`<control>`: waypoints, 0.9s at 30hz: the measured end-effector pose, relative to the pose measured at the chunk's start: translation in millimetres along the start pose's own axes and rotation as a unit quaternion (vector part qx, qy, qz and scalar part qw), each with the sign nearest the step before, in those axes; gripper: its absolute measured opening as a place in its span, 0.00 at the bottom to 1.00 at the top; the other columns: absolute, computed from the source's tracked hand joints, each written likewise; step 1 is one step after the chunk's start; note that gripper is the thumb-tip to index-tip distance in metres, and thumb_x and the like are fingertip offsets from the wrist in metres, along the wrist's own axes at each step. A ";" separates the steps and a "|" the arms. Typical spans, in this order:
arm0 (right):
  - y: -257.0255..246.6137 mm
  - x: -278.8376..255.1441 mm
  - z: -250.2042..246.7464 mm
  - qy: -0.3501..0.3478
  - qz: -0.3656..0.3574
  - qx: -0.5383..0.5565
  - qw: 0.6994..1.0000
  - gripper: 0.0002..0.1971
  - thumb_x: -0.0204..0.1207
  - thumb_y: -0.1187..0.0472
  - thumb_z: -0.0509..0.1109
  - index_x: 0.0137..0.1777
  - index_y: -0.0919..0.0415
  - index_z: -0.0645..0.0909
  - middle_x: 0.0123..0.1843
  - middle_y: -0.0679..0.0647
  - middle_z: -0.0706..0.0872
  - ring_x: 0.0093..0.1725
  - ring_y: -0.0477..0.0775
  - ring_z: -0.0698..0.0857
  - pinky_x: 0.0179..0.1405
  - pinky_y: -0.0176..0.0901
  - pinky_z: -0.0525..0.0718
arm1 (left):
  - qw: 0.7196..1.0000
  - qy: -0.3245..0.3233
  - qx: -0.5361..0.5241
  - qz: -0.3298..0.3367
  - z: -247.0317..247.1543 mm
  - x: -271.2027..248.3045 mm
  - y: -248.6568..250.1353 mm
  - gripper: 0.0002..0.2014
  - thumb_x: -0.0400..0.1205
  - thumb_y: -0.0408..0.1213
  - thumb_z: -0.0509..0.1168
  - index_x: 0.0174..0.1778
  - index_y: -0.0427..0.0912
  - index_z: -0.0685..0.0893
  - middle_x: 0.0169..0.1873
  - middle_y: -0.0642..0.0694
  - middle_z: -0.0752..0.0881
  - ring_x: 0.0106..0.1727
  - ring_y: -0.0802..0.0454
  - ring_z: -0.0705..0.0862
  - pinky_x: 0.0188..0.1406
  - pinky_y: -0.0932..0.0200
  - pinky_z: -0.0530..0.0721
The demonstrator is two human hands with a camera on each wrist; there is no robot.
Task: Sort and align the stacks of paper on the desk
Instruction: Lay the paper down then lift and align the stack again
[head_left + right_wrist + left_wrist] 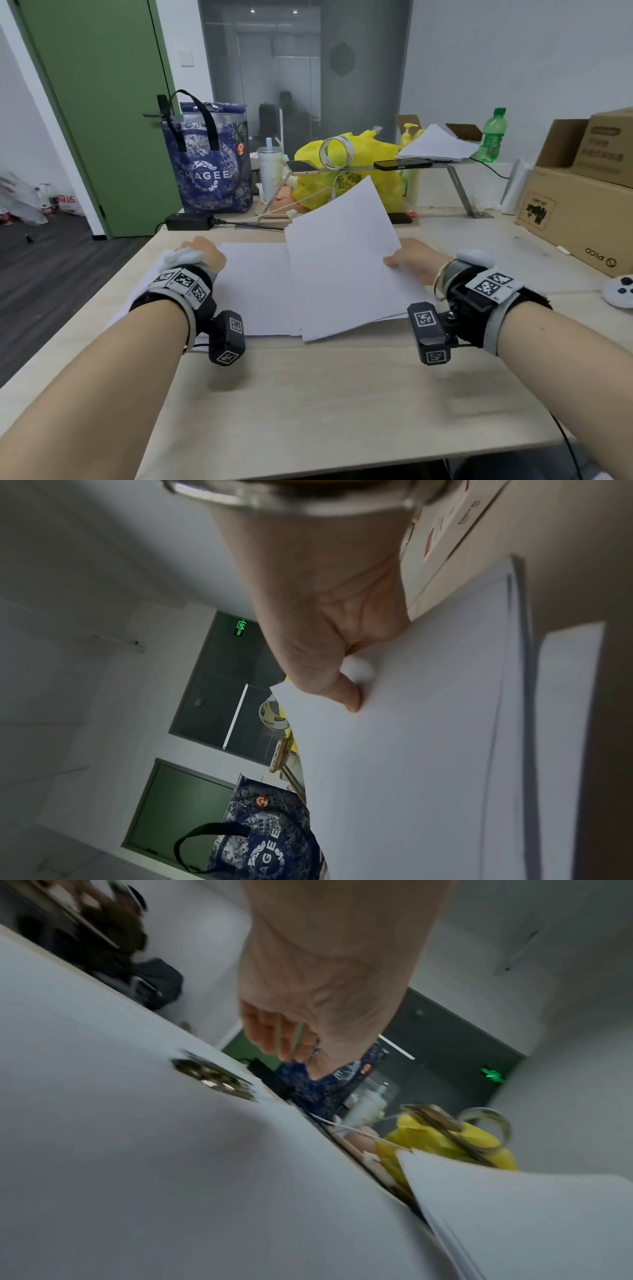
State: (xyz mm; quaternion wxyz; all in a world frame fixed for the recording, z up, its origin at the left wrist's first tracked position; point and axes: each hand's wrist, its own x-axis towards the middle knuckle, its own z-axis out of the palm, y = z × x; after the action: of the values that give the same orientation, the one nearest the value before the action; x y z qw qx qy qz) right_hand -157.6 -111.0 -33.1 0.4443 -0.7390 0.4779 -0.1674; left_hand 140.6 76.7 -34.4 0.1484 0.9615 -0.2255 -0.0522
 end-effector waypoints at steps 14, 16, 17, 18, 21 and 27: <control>1.4 -16.8 -16.3 0.052 -0.120 0.201 0.971 0.17 0.81 0.72 0.62 0.67 0.60 0.77 0.64 0.60 0.83 0.57 0.60 0.83 0.63 0.55 0.81 | 0.795 -0.285 -0.517 0.141 25.8 -50.0 92.7 0.26 0.80 0.41 0.70 0.71 0.31 0.77 0.63 0.39 0.85 0.64 0.40 0.85 0.64 0.47 0.82; 3.9 -18.2 -22.1 0.057 -0.132 0.212 0.967 0.18 0.81 0.72 0.62 0.69 0.63 0.76 0.67 0.62 0.82 0.59 0.61 0.83 0.67 0.58 0.80 | 0.775 -0.300 -0.534 0.157 22.1 -55.6 97.9 0.23 0.81 0.35 0.69 0.71 0.31 0.77 0.64 0.39 0.85 0.64 0.40 0.84 0.63 0.48 0.82; 5.1 -19.3 -25.1 0.057 -0.134 0.213 0.966 0.17 0.81 0.73 0.62 0.68 0.63 0.76 0.67 0.63 0.82 0.60 0.62 0.83 0.67 0.59 0.79 | 0.777 -0.305 -0.523 0.169 21.2 -59.4 101.3 0.21 0.81 0.33 0.68 0.70 0.32 0.77 0.63 0.40 0.85 0.62 0.41 0.84 0.61 0.49 0.82; 6.5 -20.2 -27.3 0.057 -0.134 0.213 0.966 0.17 0.81 0.73 0.62 0.67 0.63 0.76 0.67 0.63 0.82 0.60 0.62 0.83 0.67 0.59 0.79 | 0.787 -0.301 -0.507 0.180 21.2 -63.6 104.8 0.20 0.81 0.31 0.67 0.69 0.34 0.77 0.62 0.41 0.85 0.61 0.42 0.84 0.60 0.49 0.82; 8.8 -21.9 -32.6 0.077 -0.128 0.195 0.969 0.16 0.81 0.72 0.62 0.68 0.65 0.77 0.67 0.63 0.82 0.62 0.64 0.83 0.67 0.60 0.80 | 0.809 -0.236 -0.504 0.188 24.2 -72.9 115.6 0.19 0.80 0.30 0.68 0.68 0.34 0.79 0.63 0.39 0.85 0.57 0.44 0.84 0.59 0.51 0.82; -5.3 -22.2 -51.4 0.154 -0.155 0.172 0.960 0.16 0.79 0.66 0.62 0.65 0.63 0.78 0.61 0.57 0.86 0.58 0.58 0.85 0.62 0.55 0.83 | 0.773 -0.138 -0.582 0.212 23.9 -83.7 131.7 0.15 0.76 0.26 0.72 0.59 0.33 0.84 0.49 0.43 0.87 0.49 0.46 0.85 0.48 0.55 0.84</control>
State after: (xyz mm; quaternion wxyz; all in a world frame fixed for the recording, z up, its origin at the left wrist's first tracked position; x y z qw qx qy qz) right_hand -200.0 -116.7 3.4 0.4541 -0.6818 0.3842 -0.4259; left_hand 6.8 -4.4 -13.6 0.6539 0.6018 -0.3685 -0.2730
